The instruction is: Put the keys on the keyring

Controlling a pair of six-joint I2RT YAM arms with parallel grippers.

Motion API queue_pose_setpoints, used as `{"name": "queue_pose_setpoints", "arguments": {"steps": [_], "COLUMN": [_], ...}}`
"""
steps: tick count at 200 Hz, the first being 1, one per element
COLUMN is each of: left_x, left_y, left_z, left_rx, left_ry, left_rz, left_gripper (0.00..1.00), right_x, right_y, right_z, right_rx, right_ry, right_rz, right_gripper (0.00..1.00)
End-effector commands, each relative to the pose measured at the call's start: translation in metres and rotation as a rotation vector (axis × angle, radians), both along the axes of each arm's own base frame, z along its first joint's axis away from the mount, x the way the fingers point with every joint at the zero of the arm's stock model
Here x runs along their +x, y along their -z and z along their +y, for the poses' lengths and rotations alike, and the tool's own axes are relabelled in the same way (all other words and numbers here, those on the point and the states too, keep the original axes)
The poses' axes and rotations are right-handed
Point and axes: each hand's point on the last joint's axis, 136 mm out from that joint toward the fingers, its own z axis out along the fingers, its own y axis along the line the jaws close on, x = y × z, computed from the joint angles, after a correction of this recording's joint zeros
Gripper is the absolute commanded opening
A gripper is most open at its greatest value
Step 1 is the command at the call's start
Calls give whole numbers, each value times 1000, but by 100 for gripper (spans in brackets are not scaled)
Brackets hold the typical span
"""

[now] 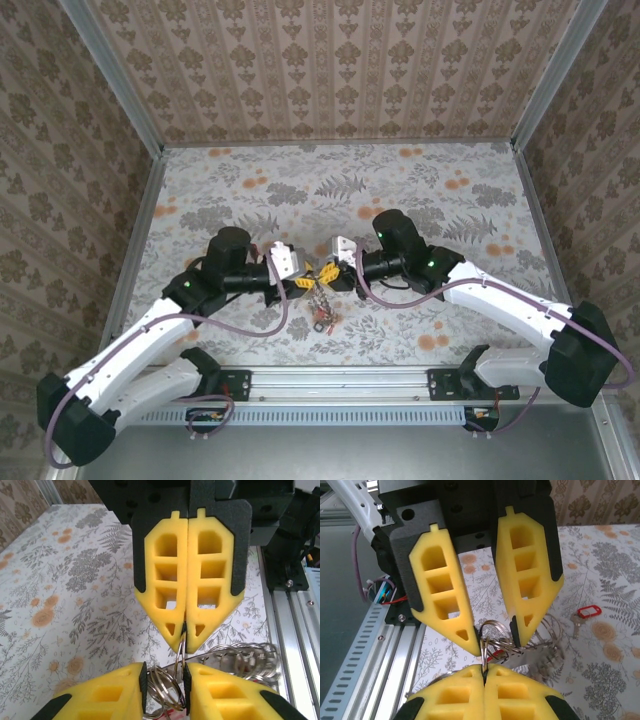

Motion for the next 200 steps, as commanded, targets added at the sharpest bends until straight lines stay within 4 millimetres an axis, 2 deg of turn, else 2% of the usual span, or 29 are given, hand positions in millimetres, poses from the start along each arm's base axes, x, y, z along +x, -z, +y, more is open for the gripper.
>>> {"name": "queue_pose_setpoints", "arguments": {"steps": [1,57,88,92,135,156,172,200], "left_x": [-4,-6,-8,-13,-18,-19,-33,-42], "left_y": [-6,-15,-13,-14,-15,-18,-26,-34], "left_z": [-1,-3,-4,-5,-6,-3,0,8], "left_rx": [17,-9,-7,-17,-34,-44,-100,-160], "left_ry": [23,35,46,73,91,81,138,133], "left_rz": [-17,-38,-42,-34,-38,-52,-102,-171], "left_gripper": [24,22,17,17,18,30,33,37], "right_x": [2,2,2,2,0,-7,-11,-18], "right_y": [-34,-29,-28,-28,-24,-26,-32,-28], "right_z": [5,9,8,8,6,4,4,2], "right_rx": [66,41,40,39,40,90,158,123], "right_ry": [-17,-12,-5,-4,-5,-17,-8,-40], "right_rz": [-86,-94,-94,-93,-105,-252,-457,-612], "right_gripper": [0,0,0,0,0,0,0,0]}}
